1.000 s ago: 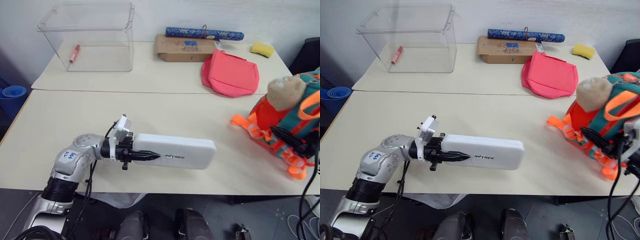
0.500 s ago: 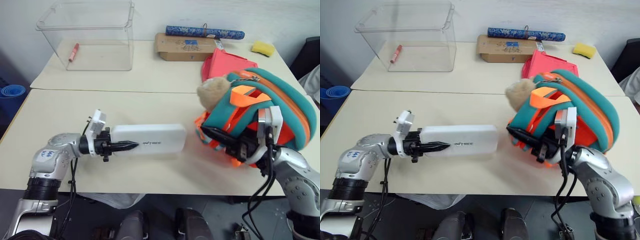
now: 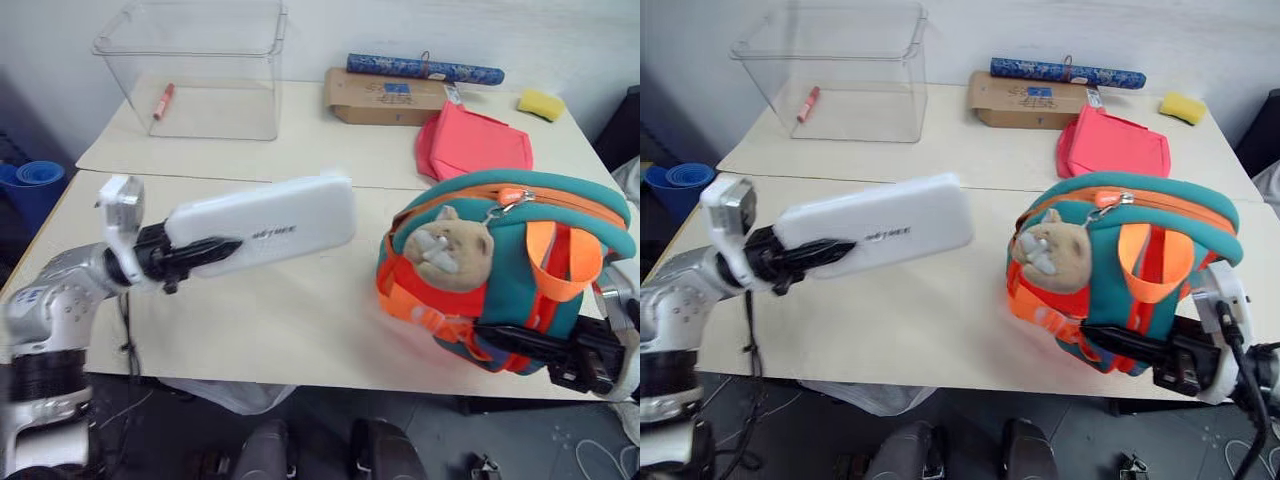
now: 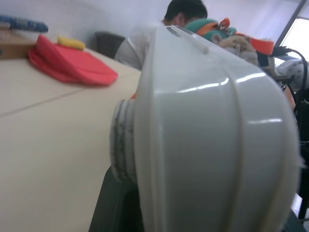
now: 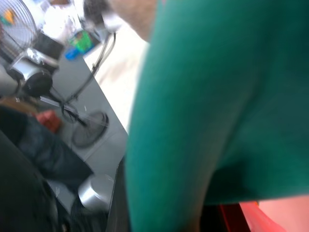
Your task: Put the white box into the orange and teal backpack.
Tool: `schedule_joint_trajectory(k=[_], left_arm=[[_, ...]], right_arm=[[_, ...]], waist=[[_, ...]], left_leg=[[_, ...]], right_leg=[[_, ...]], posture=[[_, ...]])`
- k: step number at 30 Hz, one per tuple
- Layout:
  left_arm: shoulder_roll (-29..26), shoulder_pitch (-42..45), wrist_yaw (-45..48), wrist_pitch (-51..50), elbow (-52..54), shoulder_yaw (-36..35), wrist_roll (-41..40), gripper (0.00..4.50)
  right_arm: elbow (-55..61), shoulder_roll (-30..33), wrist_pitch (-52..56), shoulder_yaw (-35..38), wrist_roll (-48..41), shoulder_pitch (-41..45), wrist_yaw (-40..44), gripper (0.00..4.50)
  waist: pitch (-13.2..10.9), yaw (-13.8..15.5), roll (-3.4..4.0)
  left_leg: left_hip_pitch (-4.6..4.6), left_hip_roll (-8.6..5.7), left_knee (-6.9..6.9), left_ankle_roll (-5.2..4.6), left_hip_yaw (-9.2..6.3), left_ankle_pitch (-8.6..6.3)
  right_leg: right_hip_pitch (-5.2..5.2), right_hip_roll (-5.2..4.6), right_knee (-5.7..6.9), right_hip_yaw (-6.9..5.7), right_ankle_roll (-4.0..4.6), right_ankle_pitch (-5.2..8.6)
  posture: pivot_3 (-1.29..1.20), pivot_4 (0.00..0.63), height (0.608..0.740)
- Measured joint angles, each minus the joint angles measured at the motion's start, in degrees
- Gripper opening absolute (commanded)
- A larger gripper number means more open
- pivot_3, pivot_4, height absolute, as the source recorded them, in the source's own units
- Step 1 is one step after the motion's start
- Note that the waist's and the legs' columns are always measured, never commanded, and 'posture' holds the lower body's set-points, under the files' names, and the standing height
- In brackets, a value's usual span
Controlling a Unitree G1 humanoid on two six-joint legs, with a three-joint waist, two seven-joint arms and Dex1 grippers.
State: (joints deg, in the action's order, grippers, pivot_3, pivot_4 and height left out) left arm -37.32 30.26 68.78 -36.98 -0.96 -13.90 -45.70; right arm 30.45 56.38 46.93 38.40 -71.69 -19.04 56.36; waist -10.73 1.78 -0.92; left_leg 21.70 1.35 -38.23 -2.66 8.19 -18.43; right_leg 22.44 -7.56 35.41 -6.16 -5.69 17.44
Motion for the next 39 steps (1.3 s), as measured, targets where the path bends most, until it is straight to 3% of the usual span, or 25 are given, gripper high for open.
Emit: schedule_joint_trajectory(k=[4,8,16,20,26,30,35,36,39], left_arm=[[4.98,7.83,-1.10,3.20,-1.85,4.93,2.73,1.20],[6.41,11.76,2.58,9.15,-5.37,12.13,8.97,1.20],[9.48,15.99,6.08,14.21,-11.35,14.85,12.87,1.20],[10.66,21.74,4.35,18.69,-13.05,21.46,21.98,1.20],[22.40,29.85,-2.62,14.94,-15.58,29.18,28.92,1.20],[30.45,35.34,-5.07,17.72,-24.72,32.29,32.97,1.20],[39.09,38.24,-5.45,21.52,-36.72,31.24,33.62,1.20],[40.20,38.64,-5.42,21.64,-38.75,30.51,33.60,1.92],[41.09,40.02,-4.98,22.83,-42.88,28.60,33.56,2.72]], right_arm=[[-2.04,0.18,-0.69,0.02,3.79,0.39,3.75,0.02],[-3.45,0.13,-0.97,-0.48,6.14,1.08,5.96,0.02],[-3.94,-1.14,-2.08,-2.12,9.54,2.04,7.30,0.02],[-3.93,-2.61,-2.13,-2.22,10.21,2.82,6.71,0.02],[-3.91,-3.19,-2.25,-3.43,11.00,4.24,6.33,0.02],[-3.96,-3.27,-3.14,-4.18,11.57,4.59,6.55,0.02],[-3.98,-3.27,-3.45,-4.35,12.53,4.89,6.71,0.02],[-4.00,-3.28,-3.80,-4.35,12.82,4.92,6.70,0.00],[-4.01,-3.98,-4.52,-4.65,13.71,6.03,6.18,0.00]], waist=[[0.02,-0.13,-0.03],[0.01,-0.56,-0.04],[-0.04,-0.22,-0.13],[-0.05,0.07,-0.15],[-0.05,0.32,-0.15],[-0.06,0.37,-0.16],[-0.06,0.21,-0.16],[-0.06,0.21,-0.16],[-0.06,0.04,-0.16]], left_leg=[[0.00,-0.03,0.06,0.05,0.07,-0.01],[-0.01,0.01,0.06,0.08,0.21,0.01],[0.07,-0.03,-0.12,0.01,0.11,0.02],[0.38,-0.03,-0.55,-0.04,-0.11,-0.01],[0.57,-0.07,-0.80,-0.29,-0.16,-0.19],[0.62,-0.08,-0.82,-0.30,-0.16,-0.18],[0.64,-0.06,-0.83,-0.33,-0.17,-0.20],[0.65,-0.05,-0.83,-0.33,-0.17,-0.20],[0.66,-0.04,-0.83,-0.33,-0.20,-0.20]], right_leg=[[0.06,0.06,0.04,0.02,-0.01,-0.01],[0.09,0.27,0.12,-0.03,-0.01,-0.01],[0.09,0.10,0.05,0.00,-0.01,-0.01],[0.12,0.09,0.08,-0.17,-0.07,-0.04],[0.13,0.02,0.03,-0.18,-0.22,-0.12],[0.15,0.03,-0.01,-0.24,-0.22,-0.12],[0.18,0.01,-0.05,-0.26,-0.23,-0.12],[0.18,0.01,-0.05,-0.28,-0.22,-0.12],[0.18,0.00,-0.06,-0.31,-0.22,-0.12]], posture=[[0.00,0.150,0.740],[0.00,0.150,0.740],[0.00,0.150,0.740],[0.00,0.150,0.740],[0.00,0.150,0.740],[0.00,0.150,0.740],[0.00,0.150,0.740],[0.00,0.150,0.740],[0.00,0.150,0.740]])
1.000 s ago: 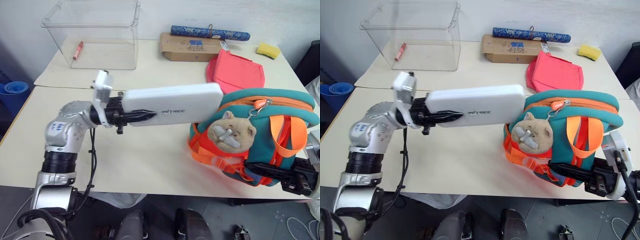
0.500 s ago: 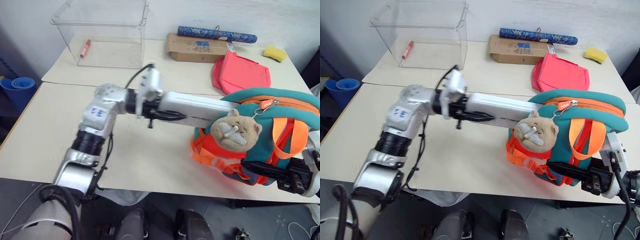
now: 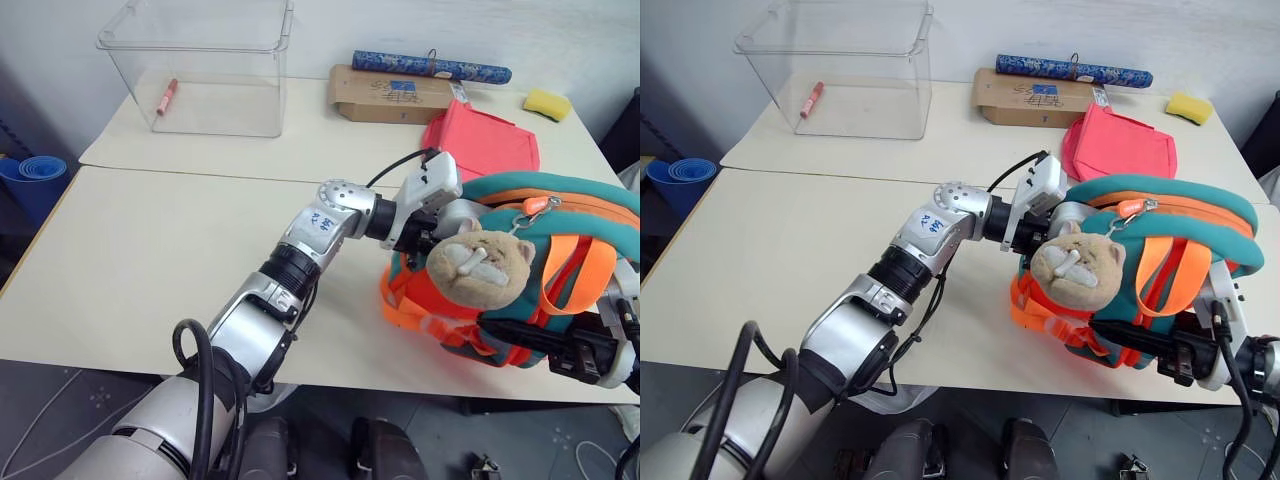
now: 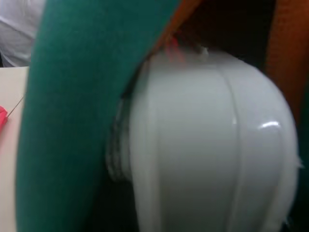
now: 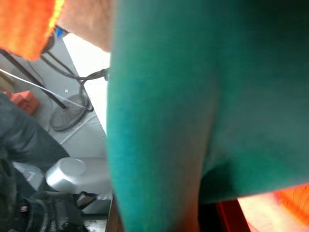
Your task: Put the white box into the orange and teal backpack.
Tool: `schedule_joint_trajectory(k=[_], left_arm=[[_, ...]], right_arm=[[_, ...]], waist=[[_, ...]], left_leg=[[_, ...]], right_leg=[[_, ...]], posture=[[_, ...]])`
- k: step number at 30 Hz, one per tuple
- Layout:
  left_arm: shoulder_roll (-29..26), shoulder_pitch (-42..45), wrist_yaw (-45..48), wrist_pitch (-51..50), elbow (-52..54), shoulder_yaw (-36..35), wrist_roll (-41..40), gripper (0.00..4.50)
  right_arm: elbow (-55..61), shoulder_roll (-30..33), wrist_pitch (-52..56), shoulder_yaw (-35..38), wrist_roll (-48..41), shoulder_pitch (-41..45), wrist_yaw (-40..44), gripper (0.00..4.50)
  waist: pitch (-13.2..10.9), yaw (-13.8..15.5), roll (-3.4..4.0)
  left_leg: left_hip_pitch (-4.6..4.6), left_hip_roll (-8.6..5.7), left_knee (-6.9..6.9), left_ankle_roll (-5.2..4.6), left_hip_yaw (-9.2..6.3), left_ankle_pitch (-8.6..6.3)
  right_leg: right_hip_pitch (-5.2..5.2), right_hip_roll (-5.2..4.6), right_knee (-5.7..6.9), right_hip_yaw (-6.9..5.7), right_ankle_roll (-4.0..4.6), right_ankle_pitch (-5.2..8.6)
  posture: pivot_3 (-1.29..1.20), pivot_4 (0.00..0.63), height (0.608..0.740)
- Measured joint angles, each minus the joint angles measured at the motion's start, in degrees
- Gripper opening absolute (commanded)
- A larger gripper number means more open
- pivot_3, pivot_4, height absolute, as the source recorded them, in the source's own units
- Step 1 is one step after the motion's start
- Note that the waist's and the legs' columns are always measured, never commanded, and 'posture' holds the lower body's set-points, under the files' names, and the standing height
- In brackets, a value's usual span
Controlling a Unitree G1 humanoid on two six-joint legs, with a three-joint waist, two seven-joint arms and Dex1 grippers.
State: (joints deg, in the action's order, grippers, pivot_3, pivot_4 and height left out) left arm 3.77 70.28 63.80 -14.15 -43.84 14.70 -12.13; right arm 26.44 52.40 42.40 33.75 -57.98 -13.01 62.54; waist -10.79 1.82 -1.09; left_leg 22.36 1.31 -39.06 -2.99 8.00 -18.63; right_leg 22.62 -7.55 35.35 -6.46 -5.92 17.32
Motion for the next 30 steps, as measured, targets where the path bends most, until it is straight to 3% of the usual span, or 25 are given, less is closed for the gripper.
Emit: schedule_joint_trajectory(k=[6,15,21,25,30], left_arm=[[-1.86,0.41,2.85,2.06,-1.70,-3.41,-0.13,4.47],[-15.96,-6.94,13.67,5.64,6.11,-9.30,-4.06,4.47],[-21.75,-16.22,18.35,0.98,21.50,-10.81,-9.36,4.47],[-19.86,-20.53,15.56,-2.42,33.55,-10.18,-12.54,4.47],[-14.70,-21.73,10.02,-4.44,39.49,-6.30,-12.79,4.47]], right_arm=[[0.05,-2.27,-1.03,-2.56,0.93,2.89,-2.70,0.00],[0.09,-4.60,-2.32,-4.71,2.19,3.25,-5.29,0.00],[-0.46,-4.66,-2.57,-5.48,2.81,4.28,-5.80,0.00],[-2.05,-4.65,-2.74,-6.38,3.49,5.81,-5.77,0.00],[-2.44,-4.64,-2.68,-6.81,3.76,7.25,-5.34,0.00]], waist=[[0.00,-0.44,0.01],[0.02,-0.88,0.05],[0.02,-0.53,0.05],[0.03,-0.36,0.06],[0.03,-0.42,0.06]], left_leg=[[0.02,0.00,0.00,0.03,-0.03,0.02],[-0.03,0.04,-0.02,0.14,0.00,0.09],[-0.01,0.00,-0.07,0.12,-0.05,0.08],[-0.04,-0.08,-0.11,0.06,-0.16,0.10],[-0.05,-0.08,-0.11,0.05,-0.15,0.11]], right_leg=[[0.02,-0.01,0.04,-0.04,0.00,0.00],[0.06,0.02,0.21,-0.02,0.01,0.00],[0.00,0.02,0.23,-0.03,0.01,0.00],[-0.11,-0.05,0.21,-0.06,0.00,0.00],[-0.13,-0.02,0.20,-0.05,-0.01,-0.01]], posture=[[0.00,0.150,0.740],[0.00,0.150,0.740],[0.00,0.150,0.740],[0.00,0.150,0.740],[0.00,0.150,0.740]])
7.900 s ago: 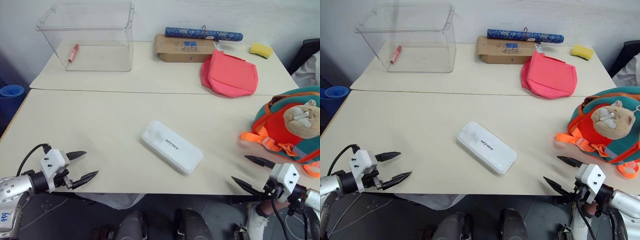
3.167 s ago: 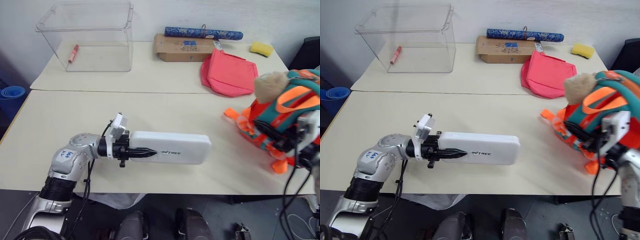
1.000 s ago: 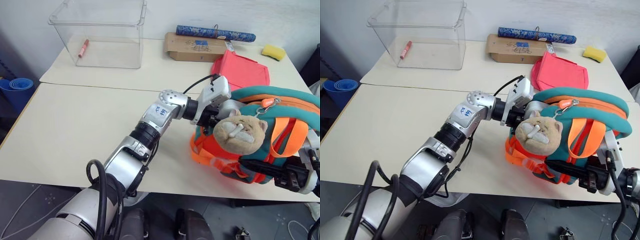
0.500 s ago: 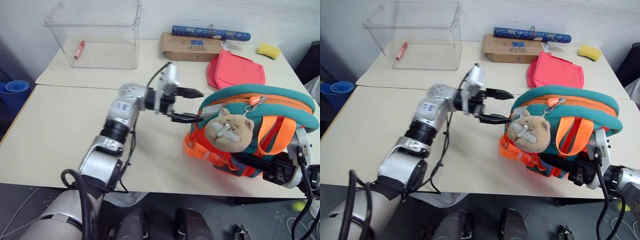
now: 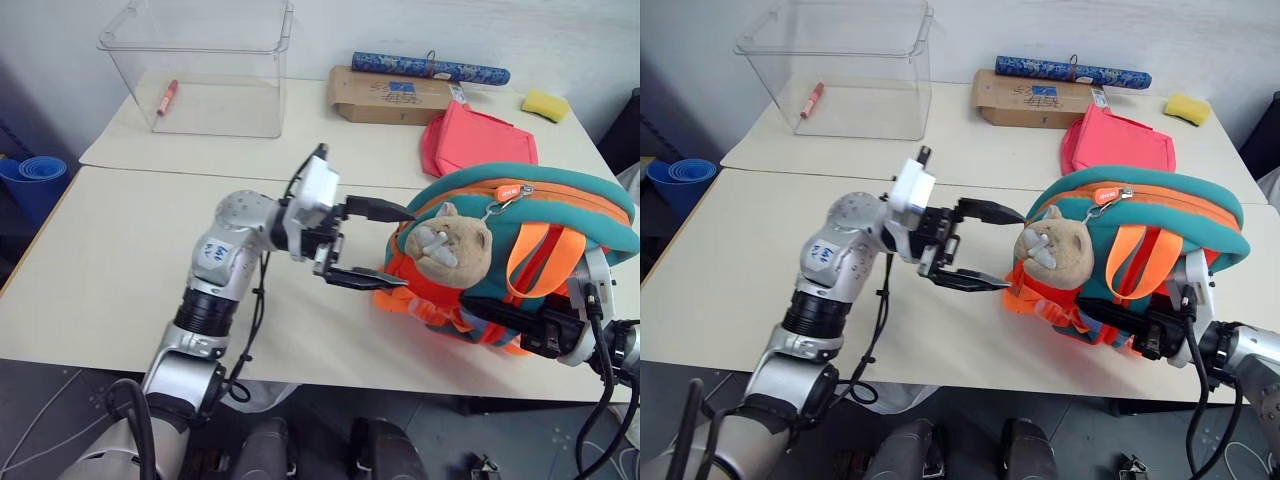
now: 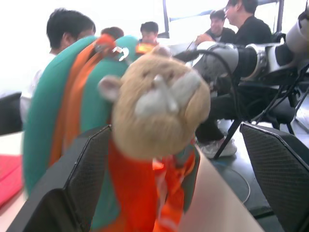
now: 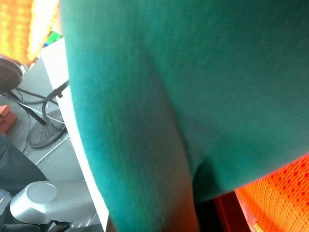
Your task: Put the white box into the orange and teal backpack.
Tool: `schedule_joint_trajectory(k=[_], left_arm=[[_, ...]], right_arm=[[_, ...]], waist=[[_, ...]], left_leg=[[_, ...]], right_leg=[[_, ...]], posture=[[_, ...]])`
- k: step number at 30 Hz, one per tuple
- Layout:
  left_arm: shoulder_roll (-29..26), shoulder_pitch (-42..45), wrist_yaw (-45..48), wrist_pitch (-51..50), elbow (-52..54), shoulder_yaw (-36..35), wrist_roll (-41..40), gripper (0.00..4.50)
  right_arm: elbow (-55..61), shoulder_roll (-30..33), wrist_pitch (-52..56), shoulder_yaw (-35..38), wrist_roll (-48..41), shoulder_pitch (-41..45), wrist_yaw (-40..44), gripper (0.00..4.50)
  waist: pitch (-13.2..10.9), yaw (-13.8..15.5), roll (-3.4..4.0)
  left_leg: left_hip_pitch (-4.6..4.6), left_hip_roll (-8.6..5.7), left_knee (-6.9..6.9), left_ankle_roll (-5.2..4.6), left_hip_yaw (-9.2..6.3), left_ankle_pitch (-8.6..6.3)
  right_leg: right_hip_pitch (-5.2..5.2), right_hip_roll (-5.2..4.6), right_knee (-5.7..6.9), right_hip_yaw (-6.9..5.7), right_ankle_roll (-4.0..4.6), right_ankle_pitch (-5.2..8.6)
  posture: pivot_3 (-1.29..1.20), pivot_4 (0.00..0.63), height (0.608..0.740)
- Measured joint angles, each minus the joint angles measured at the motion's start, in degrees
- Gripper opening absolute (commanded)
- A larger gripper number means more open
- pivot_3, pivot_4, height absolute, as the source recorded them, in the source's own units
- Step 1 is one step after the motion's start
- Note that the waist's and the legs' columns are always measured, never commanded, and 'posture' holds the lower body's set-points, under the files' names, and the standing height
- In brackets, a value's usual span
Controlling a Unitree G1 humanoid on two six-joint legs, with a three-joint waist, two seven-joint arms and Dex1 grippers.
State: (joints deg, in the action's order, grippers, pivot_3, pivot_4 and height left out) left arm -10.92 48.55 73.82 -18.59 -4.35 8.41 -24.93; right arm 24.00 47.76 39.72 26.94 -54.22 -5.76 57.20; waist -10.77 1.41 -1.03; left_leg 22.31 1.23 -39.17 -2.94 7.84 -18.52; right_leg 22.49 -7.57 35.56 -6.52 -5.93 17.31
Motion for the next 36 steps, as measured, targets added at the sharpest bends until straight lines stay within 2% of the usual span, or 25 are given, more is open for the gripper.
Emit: schedule_joint_trajectory(k=[3,4,6,10,15,17,21,26,32,36], left_arm=[[2.32,0.03,-3.88,1.06,-0.49,1.78,1.68,4.47],[3.40,0.04,-5.55,1.62,-1.15,2.31,2.72,4.29],[5.31,0.04,-8.26,2.52,-1.84,3.15,3.93,3.87],[6.09,0.04,-11.22,3.57,-2.14,3.71,5.18,2.59],[4.37,0.06,-11.81,3.79,-2.13,3.56,5.03,1.24],[2.42,0.78,-11.27,3.76,-2.88,2.16,4.39,0.93],[-3.27,7.07,-9.21,5.00,-10.39,-2.46,2.36,0.80],[-10.14,15.15,-9.22,11.15,-26.22,-4.62,6.35,0.80],[-11.17,16.71,-8.21,14.17,-38.65,-0.96,12.55,0.80],[-9.07,14.41,-8.14,15.90,-38.39,1.45,15.44,0.80]], right_arm=[[-0.25,0.00,0.16,-0.05,0.25,-0.04,0.43,0.00],[-0.27,0.00,0.17,-0.05,0.26,-0.04,0.63,0.00],[-0.27,0.00,0.18,-0.06,0.25,-0.03,0.81,0.00],[-0.27,0.00,0.18,-0.05,0.23,-0.23,0.86,0.00],[0.02,-0.41,-0.19,0.10,0.22,-1.56,0.79,0.00],[0.24,-0.90,-0.55,0.12,0.21,-2.27,0.73,0.00],[0.71,-1.30,-1.17,0.58,0.08,-3.92,0.43,0.00],[2.51,-2.97,-2.02,2.90,-1.32,-6.83,-0.56,0.00],[3.16,-5.06,-2.15,6.96,-3.87,-9.54,-2.58,0.00],[2.97,-6.92,-2.19,8.53,-5.34,-10.71,-4.43,0.00]], waist=[[0.00,-0.14,0.01],[0.00,-0.07,0.01],[0.00,0.01,0.01],[0.00,-0.06,0.01],[0.00,-0.02,0.01],[0.00,-0.02,0.01],[0.00,-0.04,0.01],[0.00,0.00,0.01],[0.00,-0.01,0.00],[0.01,0.03,0.01]], left_leg=[[-0.02,0.02,0.00,0.01,0.03,0.01],[-0.03,0.02,0.00,0.00,0.03,0.01],[-0.02,0.00,0.00,-0.02,0.03,0.02],[-0.02,0.02,0.00,-0.03,0.02,0.02],[-0.02,0.02,0.00,-0.02,0.01,0.02],[-0.02,0.02,0.00,-0.02,0.01,0.03],[-0.02,0.02,0.00,0.00,0.01,0.04],[-0.01,-0.02,0.07,-0.01,0.02,0.04],[0.03,-0.20,0.07,-0.19,0.03,0.02],[0.03,-0.21,0.07,-0.22,-0.01,0.00]], right_leg=[[0.01,0.03,0.00,0.01,0.00,0.00],[0.00,0.02,0.01,0.01,0.00,0.00],[0.00,0.00,0.00,0.02,0.00,0.00],[0.01,-0.02,0.00,0.01,0.00,0.00],[0.00,-0.04,0.00,0.01,0.00,0.00],[0.01,-0.03,0.00,0.00,0.00,0.00],[0.02,-0.01,0.01,-0.04,0.00,0.00],[0.04,0.07,0.04,-0.25,0.00,0.00],[0.04,0.04,0.06,-0.53,-0.14,-0.07],[0.02,-0.06,0.05,-0.33,-0.18,-0.10]], posture=[[0.00,0.150,0.740],[0.00,0.150,0.740],[0.00,0.150,0.740],[0.00,0.150,0.740],[0.00,0.150,0.740],[0.00,0.150,0.740],[0.00,0.150,0.740],[0.00,0.150,0.740],[0.00,0.150,0.740],[0.00,0.150,0.740]])
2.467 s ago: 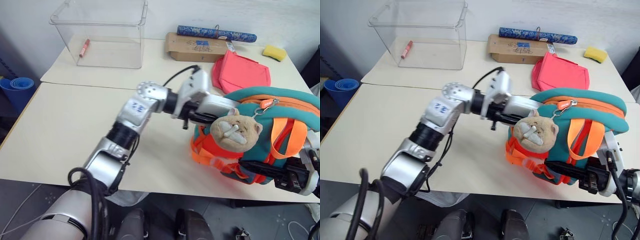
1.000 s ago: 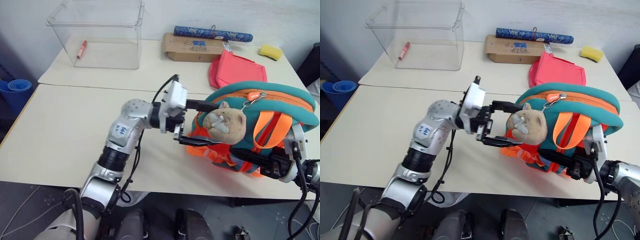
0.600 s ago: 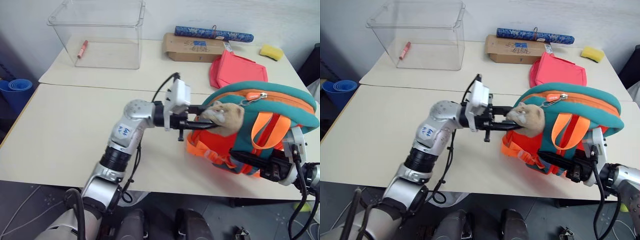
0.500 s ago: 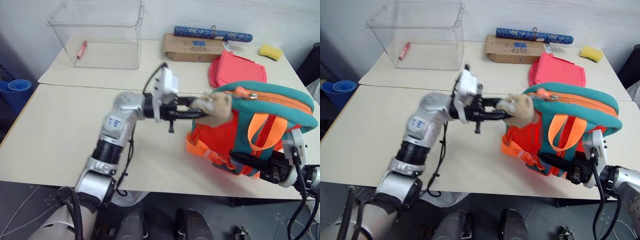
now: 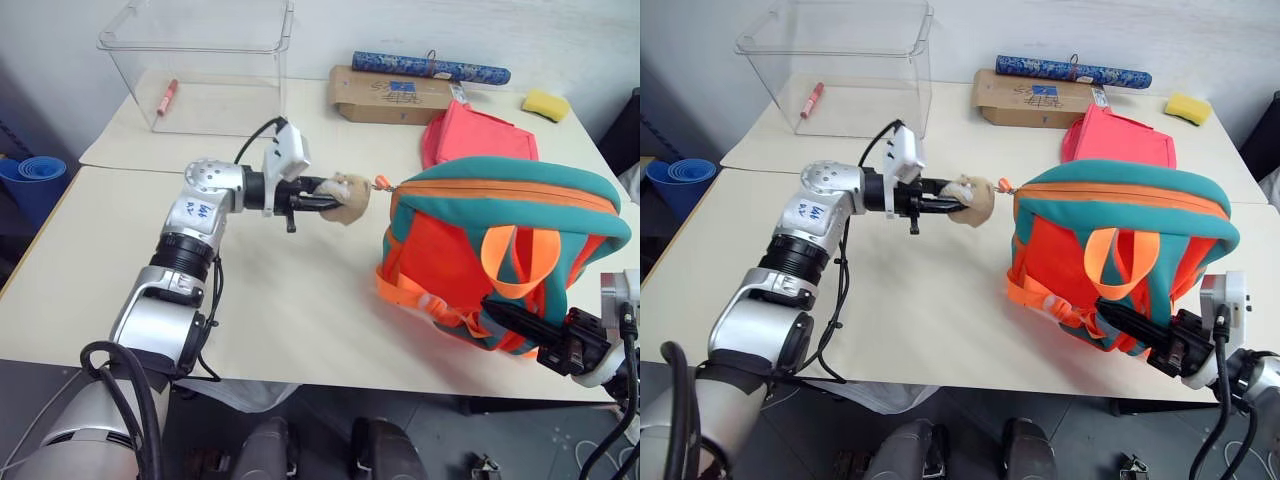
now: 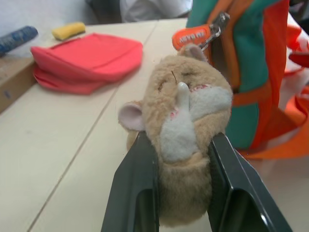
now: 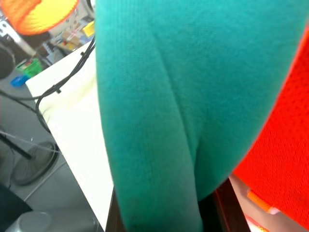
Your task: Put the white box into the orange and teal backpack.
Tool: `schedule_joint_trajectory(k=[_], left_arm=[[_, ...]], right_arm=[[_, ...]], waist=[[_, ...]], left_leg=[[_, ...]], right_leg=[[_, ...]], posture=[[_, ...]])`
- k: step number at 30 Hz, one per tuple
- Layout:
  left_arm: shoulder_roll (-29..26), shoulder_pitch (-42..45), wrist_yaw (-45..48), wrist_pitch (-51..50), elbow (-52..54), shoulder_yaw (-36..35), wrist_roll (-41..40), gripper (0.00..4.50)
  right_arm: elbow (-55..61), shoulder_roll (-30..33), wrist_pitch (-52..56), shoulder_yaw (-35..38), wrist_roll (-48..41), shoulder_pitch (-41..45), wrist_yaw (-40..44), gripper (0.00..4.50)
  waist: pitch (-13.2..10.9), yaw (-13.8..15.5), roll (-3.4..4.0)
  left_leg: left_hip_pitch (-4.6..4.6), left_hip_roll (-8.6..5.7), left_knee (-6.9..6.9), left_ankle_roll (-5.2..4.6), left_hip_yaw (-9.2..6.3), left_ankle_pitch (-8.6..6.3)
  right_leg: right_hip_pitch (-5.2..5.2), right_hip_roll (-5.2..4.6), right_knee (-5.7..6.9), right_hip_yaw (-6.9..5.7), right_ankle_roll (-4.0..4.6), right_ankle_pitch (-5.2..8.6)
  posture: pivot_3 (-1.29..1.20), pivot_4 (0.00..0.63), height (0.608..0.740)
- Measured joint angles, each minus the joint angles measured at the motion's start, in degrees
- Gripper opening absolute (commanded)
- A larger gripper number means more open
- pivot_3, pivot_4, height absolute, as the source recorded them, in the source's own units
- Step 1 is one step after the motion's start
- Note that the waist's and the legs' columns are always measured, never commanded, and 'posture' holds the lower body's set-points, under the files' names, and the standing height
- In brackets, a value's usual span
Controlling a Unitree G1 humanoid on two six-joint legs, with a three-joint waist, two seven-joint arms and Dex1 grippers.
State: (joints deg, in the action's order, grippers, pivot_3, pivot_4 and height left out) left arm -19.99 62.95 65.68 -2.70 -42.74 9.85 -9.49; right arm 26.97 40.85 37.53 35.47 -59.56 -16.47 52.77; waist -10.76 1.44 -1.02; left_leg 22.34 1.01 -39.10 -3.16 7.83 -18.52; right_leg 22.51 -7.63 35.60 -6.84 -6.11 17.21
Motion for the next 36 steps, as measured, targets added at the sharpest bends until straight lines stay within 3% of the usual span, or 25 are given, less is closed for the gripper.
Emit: schedule_joint_trajectory(k=[7,12,14,17,23,27,30,36], left_arm=[[4.85,-14.38,2.99,-1.27,9.24,4.58,0.64,0.80],[5.18,-18.86,2.60,-2.47,15.36,4.11,-0.28,0.80],[4.78,-19.01,1.12,-3.47,16.03,2.49,-0.62,1.47],[2.11,-19.48,0.47,-5.94,19.56,-0.42,-2.80,2.36],[-9.46,-27.41,7.33,-11.29,30.05,-4.16,-8.30,4.33],[-17.73,-35.74,9.47,-9.01,34.15,-8.76,-8.77,4.50],[-21.82,-44.41,6.96,-8.75,35.96,-17.08,-10.74,4.50],[-23.62,-59.47,4.35,-0.54,40.35,-19.89,-7.68,4.50]], right_arm=[[-1.45,-4.44,-1.40,1.21,-1.36,-0.12,-2.80,0.00],[-2.88,-6.14,-4.56,0.18,2.02,0.54,-3.59,0.00],[-3.66,-7.01,-7.89,-1.89,6.15,2.61,-4.28,0.00],[-5.27,-7.55,-13.77,-4.45,13.18,4.88,-4.71,0.90],[-5.11,-2.38,-24.57,-5.28,23.07,-0.10,3.25,2.90],[-5.09,-0.38,-28.51,-0.27,24.37,-8.15,9.58,4.32],[-11.78,1.51,-35.29,6.20,26.85,-13.45,15.86,4.46],[-31.20,3.76,-52.66,4.49,35.00,-3.36,19.60,4.46]], waist=[[0.00,-0.12,0.00],[0.01,-0.10,0.02],[0.01,-0.12,0.02],[0.03,-0.28,0.07],[0.09,-0.61,0.17],[0.07,-0.35,0.20],[0.07,-0.29,0.19],[0.03,-1.48,0.28]], left_leg=[[0.04,0.02,0.00,0.01,-0.01,-0.01],[0.00,0.02,-0.01,0.02,-0.01,0.00],[0.00,0.02,-0.01,0.02,0.00,0.00],[0.00,0.02,0.02,0.06,0.03,-0.01],[0.00,0.05,0.05,0.07,0.08,-0.01],[-0.07,0.03,0.04,0.04,0.08,-0.03],[-0.19,0.09,0.09,0.06,0.05,-0.14],[-0.25,0.00,0.18,0.38,0.12,-0.40]], right_leg=[[0.05,-0.10,-0.02,0.31,0.00,0.00],[0.04,-0.24,-0.05,0.33,0.00,0.00],[0.04,-0.24,-0.05,0.33,0.00,0.00],[0.11,-0.22,0.01,0.34,0.00,0.00],[0.05,0.10,0.11,0.31,0.00,0.01],[0.01,-0.12,-0.09,0.42,0.00,0.01],[-0.11,-0.19,-0.19,0.43,0.01,0.01],[-0.01,-0.48,-0.20,0.53,-0.02,-0.01]], posture=[[0.00,0.150,0.740],[0.00,0.150,0.740],[0.00,0.150,0.740],[0.00,0.150,0.740],[0.00,0.150,0.740],[0.00,0.150,0.740],[0.00,0.150,0.740],[0.00,0.150,0.740]])
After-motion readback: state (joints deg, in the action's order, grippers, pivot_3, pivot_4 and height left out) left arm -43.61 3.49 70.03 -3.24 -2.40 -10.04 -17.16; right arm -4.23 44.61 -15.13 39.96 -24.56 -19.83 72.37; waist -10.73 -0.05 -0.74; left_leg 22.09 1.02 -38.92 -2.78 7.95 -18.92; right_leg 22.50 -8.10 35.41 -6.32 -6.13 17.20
